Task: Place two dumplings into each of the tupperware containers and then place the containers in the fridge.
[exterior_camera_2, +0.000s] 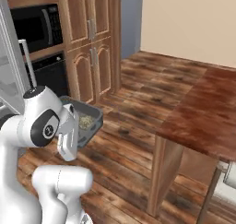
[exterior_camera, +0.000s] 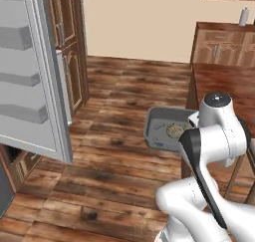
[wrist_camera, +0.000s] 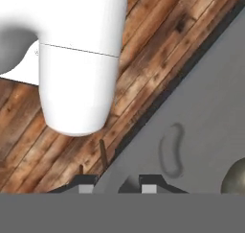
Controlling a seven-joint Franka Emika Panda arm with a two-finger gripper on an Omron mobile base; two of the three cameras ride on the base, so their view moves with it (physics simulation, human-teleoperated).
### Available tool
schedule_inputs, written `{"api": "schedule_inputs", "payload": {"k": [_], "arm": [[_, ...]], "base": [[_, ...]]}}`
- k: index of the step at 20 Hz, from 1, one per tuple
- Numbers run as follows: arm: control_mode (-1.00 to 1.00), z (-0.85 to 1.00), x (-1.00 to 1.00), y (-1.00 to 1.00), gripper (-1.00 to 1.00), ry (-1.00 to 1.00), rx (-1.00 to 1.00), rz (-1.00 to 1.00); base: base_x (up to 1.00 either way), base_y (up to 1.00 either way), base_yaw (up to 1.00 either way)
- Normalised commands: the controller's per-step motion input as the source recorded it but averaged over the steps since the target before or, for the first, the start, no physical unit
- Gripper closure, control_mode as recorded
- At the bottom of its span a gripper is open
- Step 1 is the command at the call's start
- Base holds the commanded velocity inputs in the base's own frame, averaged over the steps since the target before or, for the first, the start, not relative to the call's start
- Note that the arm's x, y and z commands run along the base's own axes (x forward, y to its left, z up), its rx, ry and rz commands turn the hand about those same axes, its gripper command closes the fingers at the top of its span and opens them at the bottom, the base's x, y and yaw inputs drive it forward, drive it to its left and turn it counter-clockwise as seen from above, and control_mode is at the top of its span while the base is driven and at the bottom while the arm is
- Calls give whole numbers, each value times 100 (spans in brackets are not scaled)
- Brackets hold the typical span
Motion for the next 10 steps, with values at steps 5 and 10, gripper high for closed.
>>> {"api": "schedule_inputs", "payload": {"k": [5, 10], "arm": [[100, 0, 0, 0, 100, 0, 0, 0], [100, 0, 0, 0, 100, 0, 0, 0]], "base": [[-55, 28, 47], [-42, 32, 48]]}}
